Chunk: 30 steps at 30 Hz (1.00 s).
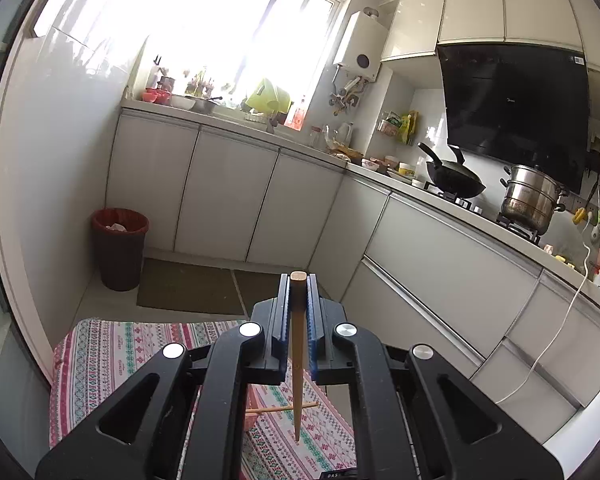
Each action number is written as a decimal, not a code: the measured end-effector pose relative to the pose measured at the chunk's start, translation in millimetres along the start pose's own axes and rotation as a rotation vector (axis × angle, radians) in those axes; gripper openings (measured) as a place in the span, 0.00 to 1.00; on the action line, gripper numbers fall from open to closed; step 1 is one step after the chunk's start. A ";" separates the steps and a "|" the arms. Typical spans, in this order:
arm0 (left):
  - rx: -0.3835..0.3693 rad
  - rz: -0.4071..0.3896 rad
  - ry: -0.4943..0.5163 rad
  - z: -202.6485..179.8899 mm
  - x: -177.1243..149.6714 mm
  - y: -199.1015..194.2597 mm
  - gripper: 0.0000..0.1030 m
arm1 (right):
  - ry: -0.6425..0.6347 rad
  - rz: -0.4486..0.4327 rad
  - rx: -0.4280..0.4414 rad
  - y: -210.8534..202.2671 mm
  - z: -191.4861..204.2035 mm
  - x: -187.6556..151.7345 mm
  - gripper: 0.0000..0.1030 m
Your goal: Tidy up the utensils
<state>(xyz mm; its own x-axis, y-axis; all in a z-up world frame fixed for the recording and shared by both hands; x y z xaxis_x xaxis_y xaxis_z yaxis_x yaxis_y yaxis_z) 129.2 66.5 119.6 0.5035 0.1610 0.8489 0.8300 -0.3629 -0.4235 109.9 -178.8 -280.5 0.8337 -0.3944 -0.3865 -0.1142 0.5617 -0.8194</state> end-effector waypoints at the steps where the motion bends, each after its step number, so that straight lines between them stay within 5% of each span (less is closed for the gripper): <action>1: -0.001 -0.004 -0.003 1.2 0.4 -2.3 0.06 | 0.006 -0.006 -0.023 3.0 4.8 1.4 0.34; 4: -0.006 -0.012 -0.008 0.9 0.6 -7.2 0.06 | 0.052 -0.017 -0.079 6.5 13.5 5.2 0.35; 7: -0.008 -0.012 -0.010 0.7 0.4 -8.5 0.06 | 0.065 -0.063 -0.123 8.9 21.4 10.7 0.18; 10: -0.008 -0.010 -0.010 0.9 0.3 -9.2 0.06 | 0.081 -0.079 -0.109 11.1 27.9 15.1 0.13; 16: -0.004 -0.011 -0.027 3.0 0.6 -16.9 0.06 | 0.102 -0.124 0.109 -6.6 26.7 20.4 0.07; 22: 0.004 -0.029 -0.034 0.9 2.6 -26.6 0.06 | -0.059 -0.278 0.163 -64.7 50.7 -6.7 0.07; 30: 0.037 -0.033 -0.046 1.7 3.6 -23.5 0.06 | -0.303 -0.495 0.127 -165.6 76.4 -59.6 0.07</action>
Point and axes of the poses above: each gripper's, at about its wrist camera, not at the fingertips, and y roughly the way its jaws point, z to its left, x to its top, the point moved 7 cm from there along y, roughly the way its jaws point, and after that the axes turned 10 degrees about z, right-handed, at the moved point
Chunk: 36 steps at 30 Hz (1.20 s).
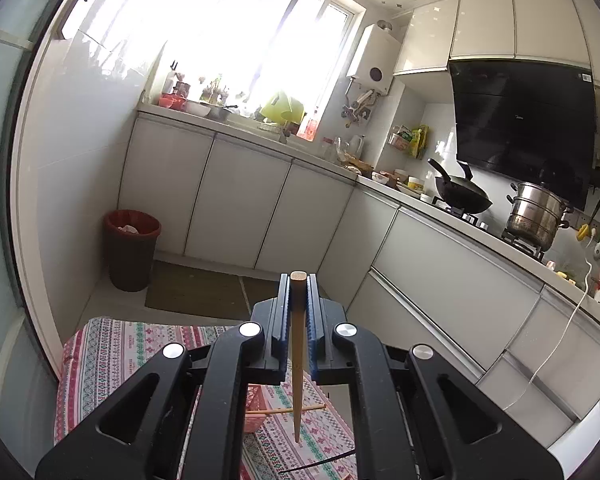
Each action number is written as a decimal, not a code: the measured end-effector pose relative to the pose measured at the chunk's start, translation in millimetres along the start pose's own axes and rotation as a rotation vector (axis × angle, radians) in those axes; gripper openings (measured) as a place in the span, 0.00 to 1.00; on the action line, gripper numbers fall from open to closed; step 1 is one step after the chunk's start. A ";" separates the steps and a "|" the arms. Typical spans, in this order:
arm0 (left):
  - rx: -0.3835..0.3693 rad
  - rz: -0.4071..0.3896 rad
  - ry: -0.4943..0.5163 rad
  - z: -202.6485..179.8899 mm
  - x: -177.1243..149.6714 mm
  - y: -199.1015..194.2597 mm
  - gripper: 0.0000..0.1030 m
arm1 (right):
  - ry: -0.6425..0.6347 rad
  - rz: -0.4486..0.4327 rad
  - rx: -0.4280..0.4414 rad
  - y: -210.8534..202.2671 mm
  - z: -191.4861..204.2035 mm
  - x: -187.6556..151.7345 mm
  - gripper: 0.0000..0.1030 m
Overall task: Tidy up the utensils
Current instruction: 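Lower both held chopsticks into the pink basket and open both tools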
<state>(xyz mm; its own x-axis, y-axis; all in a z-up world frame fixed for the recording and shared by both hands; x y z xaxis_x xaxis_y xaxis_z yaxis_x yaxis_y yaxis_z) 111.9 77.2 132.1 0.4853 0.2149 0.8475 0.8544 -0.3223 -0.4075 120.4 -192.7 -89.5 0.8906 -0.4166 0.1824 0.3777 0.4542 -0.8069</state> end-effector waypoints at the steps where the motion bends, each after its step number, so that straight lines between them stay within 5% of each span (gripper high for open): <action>1: 0.004 -0.001 -0.003 1.5 0.4 1.1 0.06 | -0.015 -0.017 -0.011 -11.2 1.8 3.2 0.07; 7: 0.051 0.011 -0.018 5.9 0.0 21.9 0.06 | -0.041 -0.143 -0.038 -64.8 6.2 35.9 0.07; 17: 0.121 0.031 -0.032 16.7 -3.5 61.8 0.06 | -0.131 -0.327 0.070 -124.0 75.3 110.4 0.07; 29: 0.223 0.033 -0.073 52.6 -18.0 131.8 0.07 | -0.266 -0.192 0.082 -52.8 134.0 111.8 0.07; 32: 0.220 0.124 -0.088 61.2 -31.0 153.6 0.27 | -0.276 -0.151 0.059 -27.5 134.4 108.4 0.07; 36: 0.223 0.099 -0.126 70.4 -24.4 139.7 0.34 | -0.293 -0.125 0.017 -1.3 135.1 105.0 0.07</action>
Point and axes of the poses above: each gripper's, at about its wrist camera, not at the fingertips, and y roughly the way its jaws point, z to its left, x to its top, the point moved 7 cm from there along y, roughly the way its jaws point, and after that the axes turned 10 degrees about z, right-handed, at the moved point
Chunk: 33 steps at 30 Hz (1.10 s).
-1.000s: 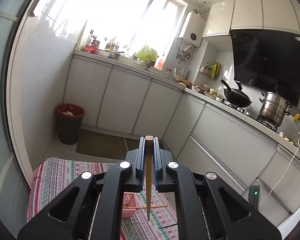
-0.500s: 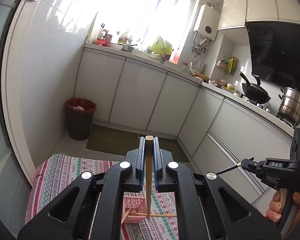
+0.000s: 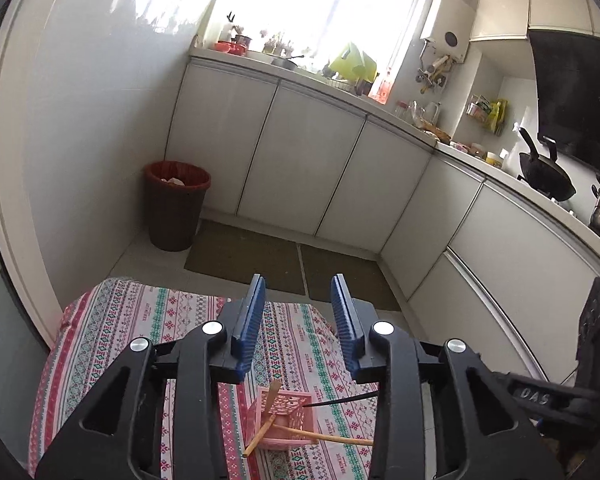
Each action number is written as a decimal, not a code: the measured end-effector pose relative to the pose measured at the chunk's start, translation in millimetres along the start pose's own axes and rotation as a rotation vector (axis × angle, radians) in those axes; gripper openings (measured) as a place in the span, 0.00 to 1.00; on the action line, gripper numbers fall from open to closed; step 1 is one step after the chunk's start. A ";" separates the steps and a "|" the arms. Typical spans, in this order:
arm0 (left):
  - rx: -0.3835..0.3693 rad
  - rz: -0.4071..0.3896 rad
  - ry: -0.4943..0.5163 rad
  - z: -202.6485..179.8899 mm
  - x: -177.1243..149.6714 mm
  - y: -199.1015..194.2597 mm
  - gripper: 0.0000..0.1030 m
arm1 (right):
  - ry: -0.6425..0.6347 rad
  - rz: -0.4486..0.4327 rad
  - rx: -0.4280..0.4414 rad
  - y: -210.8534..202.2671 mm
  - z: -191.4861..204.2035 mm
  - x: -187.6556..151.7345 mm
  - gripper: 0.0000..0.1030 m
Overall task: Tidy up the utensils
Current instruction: 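Lower both held chopsticks into the pink basket and open both tools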
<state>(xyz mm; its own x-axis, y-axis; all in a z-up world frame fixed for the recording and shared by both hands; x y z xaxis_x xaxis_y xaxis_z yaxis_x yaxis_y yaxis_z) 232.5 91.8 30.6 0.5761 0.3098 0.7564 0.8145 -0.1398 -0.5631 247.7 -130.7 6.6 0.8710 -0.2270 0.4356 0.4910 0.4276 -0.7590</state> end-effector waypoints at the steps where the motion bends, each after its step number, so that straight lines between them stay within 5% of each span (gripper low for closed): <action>1: 0.006 -0.015 -0.006 2.6 2.4 -6.4 0.36 | -0.003 0.009 -0.006 6.0 -0.1 -2.2 0.07; 9: 0.015 -0.065 -0.033 15.2 15.1 -38.6 0.44 | -0.050 0.042 -0.040 40.1 14.5 -5.3 0.07; 12: 0.029 -0.051 -0.015 13.8 13.7 -39.3 0.45 | -0.069 0.054 -0.063 49.2 21.4 -5.6 0.16; 14: 0.052 -0.039 0.005 14.0 10.5 -40.2 0.49 | -0.086 0.038 -0.077 47.0 25.4 -7.4 0.28; 24: 0.132 0.005 0.088 4.7 -9.4 -50.3 0.67 | -0.130 -0.051 -0.197 10.2 20.4 -31.4 0.34; 26: 0.157 0.016 0.105 4.5 -15.1 -53.2 0.70 | -0.123 -0.072 -0.203 1.5 18.6 -38.4 0.67; 33: 0.225 0.057 0.177 2.6 -45.3 -62.6 0.78 | -0.112 -0.162 -0.233 -31.3 12.4 -60.8 0.73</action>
Point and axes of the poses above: each gripper's, at about its wrist camera, not at the fingertips, and y roughly the way its jaws point, z to its left, x to its top, the point moved 7 cm from there along y, roughly the way its jaws point, and after that the axes turned 10 degrees about z, right-handed, at the moved point
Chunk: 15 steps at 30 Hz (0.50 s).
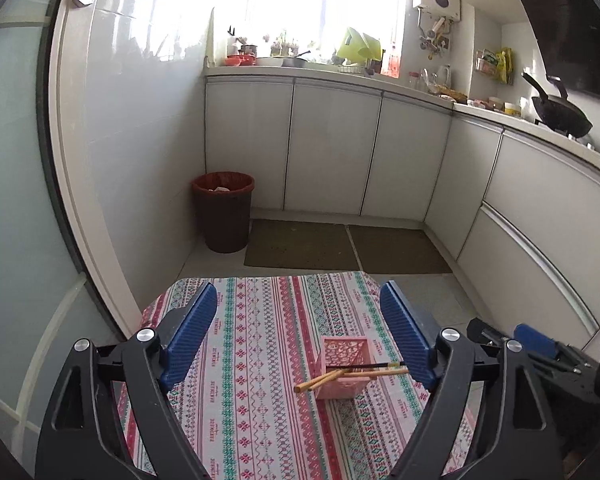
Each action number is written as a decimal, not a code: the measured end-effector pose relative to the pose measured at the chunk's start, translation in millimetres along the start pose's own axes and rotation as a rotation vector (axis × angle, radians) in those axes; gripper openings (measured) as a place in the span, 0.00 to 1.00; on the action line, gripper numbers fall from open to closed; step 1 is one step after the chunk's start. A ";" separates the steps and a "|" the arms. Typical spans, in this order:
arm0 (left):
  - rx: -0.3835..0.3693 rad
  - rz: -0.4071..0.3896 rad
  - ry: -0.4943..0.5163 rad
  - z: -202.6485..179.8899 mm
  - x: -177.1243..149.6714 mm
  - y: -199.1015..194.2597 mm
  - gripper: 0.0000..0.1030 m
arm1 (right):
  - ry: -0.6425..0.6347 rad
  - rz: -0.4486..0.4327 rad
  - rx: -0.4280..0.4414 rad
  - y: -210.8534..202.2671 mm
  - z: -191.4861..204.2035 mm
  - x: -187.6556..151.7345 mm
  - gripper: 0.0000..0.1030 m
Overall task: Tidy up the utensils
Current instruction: 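Lower both held chopsticks into the pink basket and open both tools, then move both tools back to the pile and grasp a chopstick with the left tool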
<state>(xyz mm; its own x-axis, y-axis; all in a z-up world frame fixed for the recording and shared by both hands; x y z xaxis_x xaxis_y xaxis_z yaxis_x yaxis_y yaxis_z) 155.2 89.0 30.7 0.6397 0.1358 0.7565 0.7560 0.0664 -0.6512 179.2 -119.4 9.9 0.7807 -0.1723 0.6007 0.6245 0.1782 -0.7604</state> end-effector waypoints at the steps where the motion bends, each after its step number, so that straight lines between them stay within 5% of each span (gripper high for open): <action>1: 0.013 0.004 0.017 -1.3 -5.7 -1.0 0.78 | -0.005 -0.003 -0.006 -3.5 -0.9 -4.9 0.75; 8: 0.060 0.035 0.115 -9.6 -38.2 -3.6 0.86 | 0.037 -0.036 -0.101 -16.6 -27.1 -41.6 0.92; 15: 0.053 0.133 0.193 -23.8 -72.6 16.2 0.93 | 0.082 0.140 -0.131 9.0 -69.1 -102.8 0.93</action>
<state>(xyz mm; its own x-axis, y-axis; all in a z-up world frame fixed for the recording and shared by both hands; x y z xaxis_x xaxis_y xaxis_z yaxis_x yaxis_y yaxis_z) 124.3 56.6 -33.3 0.7516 -0.0439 0.6582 0.6583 0.1133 -0.7442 102.9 -167.1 -75.8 0.8519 -0.2336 0.4686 0.4971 0.0796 -0.8640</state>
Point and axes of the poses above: each gripper's, at about its wrist camera, not at the fingertips, and y roughly the way its jaws point, z to its left, x to its top, the point moved 7 cm from there along y, roughly the way its jaws point, and after that the axes turned 10 degrees about z, right-handed, at the moved point
